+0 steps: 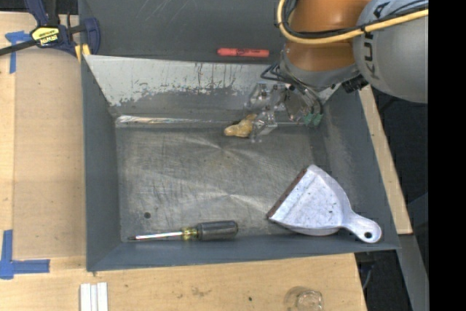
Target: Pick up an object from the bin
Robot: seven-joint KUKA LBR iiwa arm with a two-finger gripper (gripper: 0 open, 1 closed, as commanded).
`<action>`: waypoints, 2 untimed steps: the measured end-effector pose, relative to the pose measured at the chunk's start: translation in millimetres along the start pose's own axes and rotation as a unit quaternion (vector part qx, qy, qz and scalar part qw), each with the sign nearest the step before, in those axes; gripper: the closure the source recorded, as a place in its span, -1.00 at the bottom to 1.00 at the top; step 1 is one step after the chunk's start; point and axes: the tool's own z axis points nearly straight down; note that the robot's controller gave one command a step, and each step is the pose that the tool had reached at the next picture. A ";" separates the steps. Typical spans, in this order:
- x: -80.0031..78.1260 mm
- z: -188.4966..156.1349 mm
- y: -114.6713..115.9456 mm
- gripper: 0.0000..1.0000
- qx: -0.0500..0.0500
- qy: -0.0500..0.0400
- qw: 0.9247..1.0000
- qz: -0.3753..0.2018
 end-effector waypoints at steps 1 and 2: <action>0.0 0.0 0.0 1.00 0.000 0.000 1.000 0.000; 0.3 -48.9 0.2 1.00 0.000 0.002 1.000 0.021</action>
Offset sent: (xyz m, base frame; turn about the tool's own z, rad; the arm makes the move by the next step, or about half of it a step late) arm -0.0005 0.0009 0.0665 0.0562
